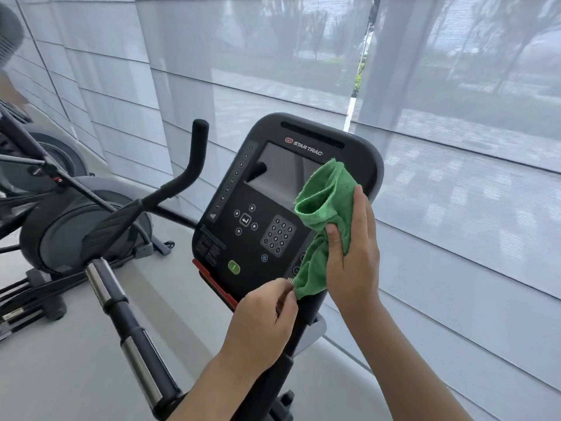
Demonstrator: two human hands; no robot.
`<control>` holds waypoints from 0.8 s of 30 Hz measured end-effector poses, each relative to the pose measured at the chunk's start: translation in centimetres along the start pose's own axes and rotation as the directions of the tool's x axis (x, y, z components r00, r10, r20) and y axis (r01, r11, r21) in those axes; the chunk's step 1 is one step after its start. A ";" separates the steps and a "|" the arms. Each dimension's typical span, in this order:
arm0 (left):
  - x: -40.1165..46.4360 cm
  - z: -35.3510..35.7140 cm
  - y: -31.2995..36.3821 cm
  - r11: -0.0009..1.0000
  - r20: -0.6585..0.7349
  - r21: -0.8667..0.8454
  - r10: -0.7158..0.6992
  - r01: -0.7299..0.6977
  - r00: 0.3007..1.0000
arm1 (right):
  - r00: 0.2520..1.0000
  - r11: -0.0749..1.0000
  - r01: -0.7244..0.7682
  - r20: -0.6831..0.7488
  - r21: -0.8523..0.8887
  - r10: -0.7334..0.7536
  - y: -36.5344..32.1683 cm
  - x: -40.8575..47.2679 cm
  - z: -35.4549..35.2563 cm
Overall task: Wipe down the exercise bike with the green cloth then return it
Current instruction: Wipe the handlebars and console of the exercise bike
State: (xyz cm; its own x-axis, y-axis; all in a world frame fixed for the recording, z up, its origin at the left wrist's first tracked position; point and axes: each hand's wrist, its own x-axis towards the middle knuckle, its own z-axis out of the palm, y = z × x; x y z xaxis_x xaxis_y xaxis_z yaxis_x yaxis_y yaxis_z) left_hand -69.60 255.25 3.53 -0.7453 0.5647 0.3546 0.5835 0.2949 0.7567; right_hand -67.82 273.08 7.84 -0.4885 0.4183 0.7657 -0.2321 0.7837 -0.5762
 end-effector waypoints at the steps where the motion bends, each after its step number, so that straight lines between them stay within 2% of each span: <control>1: 0.0 0.0 0.0 1.000 -0.001 0.007 0.002 -0.002 1.000 | 1.000 1.000 -0.020 0.002 0.009 0.020 0.1 -0.3 -0.1; 3: 0.0 0.0 0.1 1.000 -0.008 0.018 0.002 -0.002 1.000 | 0.997 0.997 -0.071 0.018 0.037 0.070 0.4 -1.2 -0.2; 8: 0.1 0.2 0.4 1.000 -0.024 0.027 0.005 -0.004 1.000 | 0.942 0.925 -0.325 0.153 0.196 0.299 1.3 -6.2 -1.0; 14: 0.0 0.0 0.6 1.000 -0.033 0.022 0.011 -0.010 0.999 | 0.898 0.885 -0.414 0.255 0.215 0.358 1.5 -6.5 -2.6; 18: -0.2 -0.1 0.4 0.997 -0.084 0.065 0.035 -0.030 0.996 | 0.868 0.889 -0.432 0.338 0.151 0.364 1.8 -7.5 -5.2; 21: -0.2 0.1 0.2 0.997 -0.087 0.072 0.019 -0.013 0.996 | 0.875 0.900 -0.427 0.291 0.091 0.386 1.8 -7.6 -7.6; 24: -0.2 0.1 0.1 0.998 -0.085 0.059 0.017 -0.012 0.996 | 0.914 0.917 -0.389 0.159 0.086 0.372 0.7 -4.7 -9.2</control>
State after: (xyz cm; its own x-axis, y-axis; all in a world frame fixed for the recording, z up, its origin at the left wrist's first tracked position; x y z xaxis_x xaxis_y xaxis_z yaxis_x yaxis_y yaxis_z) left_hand -69.33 255.19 3.51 -0.7599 0.5021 0.4129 0.6105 0.3329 0.7187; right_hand -57.98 275.88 6.48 -0.6667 0.6014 0.4402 -0.0953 0.5171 -0.8506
